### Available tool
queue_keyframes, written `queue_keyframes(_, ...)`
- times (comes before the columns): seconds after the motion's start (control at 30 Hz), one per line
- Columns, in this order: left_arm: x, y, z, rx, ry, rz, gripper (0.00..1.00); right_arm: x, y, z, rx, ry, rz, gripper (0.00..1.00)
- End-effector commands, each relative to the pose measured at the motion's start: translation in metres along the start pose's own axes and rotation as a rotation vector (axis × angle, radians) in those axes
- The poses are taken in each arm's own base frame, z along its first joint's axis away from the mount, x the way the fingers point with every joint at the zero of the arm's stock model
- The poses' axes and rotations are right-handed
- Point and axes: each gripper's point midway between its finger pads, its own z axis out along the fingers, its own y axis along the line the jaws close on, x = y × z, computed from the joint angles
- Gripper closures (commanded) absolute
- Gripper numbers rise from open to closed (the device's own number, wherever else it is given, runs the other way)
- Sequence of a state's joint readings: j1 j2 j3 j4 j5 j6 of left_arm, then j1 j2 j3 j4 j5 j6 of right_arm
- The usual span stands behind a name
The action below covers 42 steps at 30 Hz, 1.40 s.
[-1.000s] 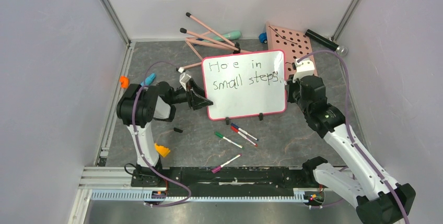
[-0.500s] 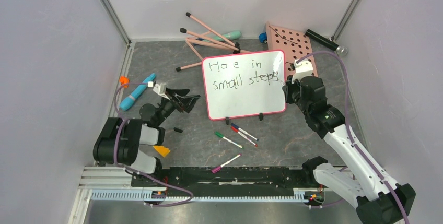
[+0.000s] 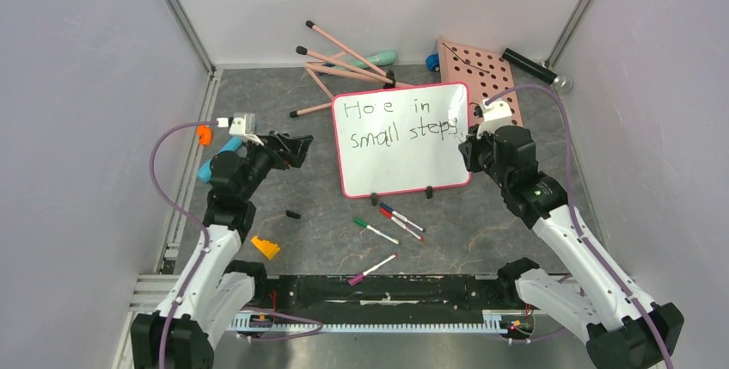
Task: Write a sentence on the whiteboard
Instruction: Close the whiteboard marker at the center of the board.
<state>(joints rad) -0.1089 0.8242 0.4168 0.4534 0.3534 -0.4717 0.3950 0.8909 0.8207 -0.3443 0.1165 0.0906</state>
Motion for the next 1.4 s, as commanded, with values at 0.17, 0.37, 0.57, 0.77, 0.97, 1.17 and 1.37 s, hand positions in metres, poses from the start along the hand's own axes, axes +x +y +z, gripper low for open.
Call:
queue_keyframes(0.17, 0.050, 0.034, -0.044, -0.235, 0.192, -0.066, 0.00, -0.034, 0.019, -0.012, -0.104, -0.101, 0.033, 1.00)
queue_keyframes(0.37, 0.044, 0.120, -0.132, -0.979, -0.004, -0.314, 0.00, -0.040, 0.021, -0.020, -0.121, -0.127, 0.037, 1.00)
queue_keyframes(0.57, 0.044, 0.108, -0.127, -0.913, 0.010, -0.333, 0.00, -0.043, 0.028, -0.022, -0.164, -0.129, 0.036, 1.00)
queue_keyframes(0.77, 0.049, 0.111, -0.135, -1.020, 0.199, -0.269, 0.00, -0.042, 0.030, -0.025, -0.175, -0.132, 0.035, 1.00)
queue_keyframes(0.97, 0.021, 0.094, -0.129, -0.976, 0.201, -0.254, 0.00, -0.042, 0.036, -0.028, -0.207, -0.132, 0.040, 1.00)
queue_keyframes(1.17, 0.002, 0.086, -0.128, -0.976, 0.315, -0.153, 0.00, -0.047, 0.042, -0.033, -0.244, -0.139, 0.041, 1.00)
queue_keyframes(1.37, 0.017, 0.072, -0.118, -0.932, 0.334, -0.314, 0.00, -0.051, 0.046, -0.035, -0.270, -0.144, 0.046, 1.00)
